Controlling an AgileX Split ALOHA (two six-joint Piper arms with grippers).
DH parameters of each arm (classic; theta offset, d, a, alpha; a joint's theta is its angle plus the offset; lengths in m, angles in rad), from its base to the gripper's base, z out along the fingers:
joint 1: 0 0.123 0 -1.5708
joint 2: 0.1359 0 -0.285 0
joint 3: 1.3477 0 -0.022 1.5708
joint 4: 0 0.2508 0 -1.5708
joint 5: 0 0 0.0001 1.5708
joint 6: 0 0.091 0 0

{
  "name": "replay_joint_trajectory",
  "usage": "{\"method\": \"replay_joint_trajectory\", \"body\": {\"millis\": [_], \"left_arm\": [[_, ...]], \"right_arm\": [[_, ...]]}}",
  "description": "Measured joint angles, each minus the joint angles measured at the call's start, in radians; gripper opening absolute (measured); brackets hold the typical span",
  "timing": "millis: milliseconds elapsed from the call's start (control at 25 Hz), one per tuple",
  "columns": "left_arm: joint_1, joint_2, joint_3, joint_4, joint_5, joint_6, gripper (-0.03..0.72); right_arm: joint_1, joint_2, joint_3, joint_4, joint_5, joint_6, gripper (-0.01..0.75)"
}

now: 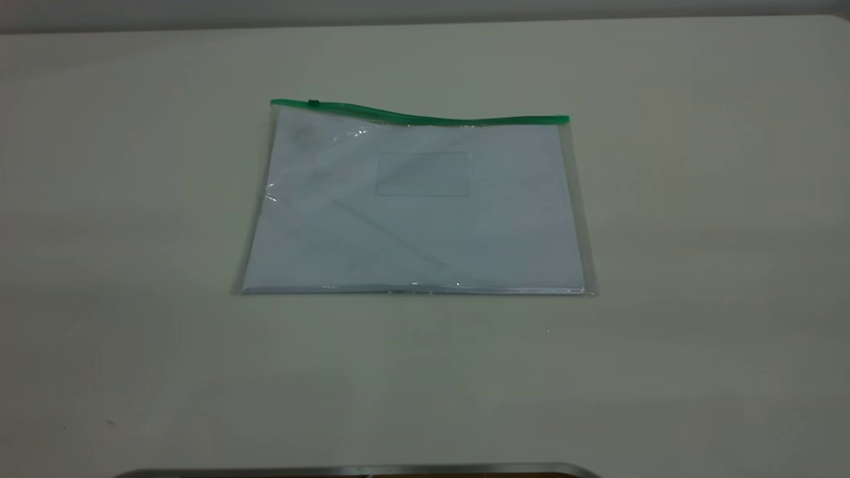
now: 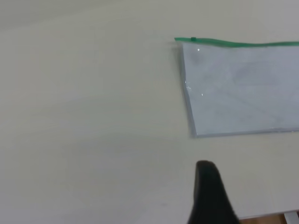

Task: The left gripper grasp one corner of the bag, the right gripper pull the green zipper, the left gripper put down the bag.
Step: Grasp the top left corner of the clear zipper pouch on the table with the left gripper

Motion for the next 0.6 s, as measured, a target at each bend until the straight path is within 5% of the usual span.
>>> {"method": "replay_joint_trajectory", "body": {"millis": [320, 600], "left_arm": [[0.000, 0.388, -0.007, 0.012, -0.148, 0.002, 0.551], [0.000, 0.766, -0.113, -0.148, -0.255, 0.185, 0.552]], "right_arm": [[0.000, 0.000, 0.000, 0.006, 0.000, 0.000, 0.453], [0.000, 0.000, 0.000, 0.006, 0.000, 0.000, 0.453]]}}
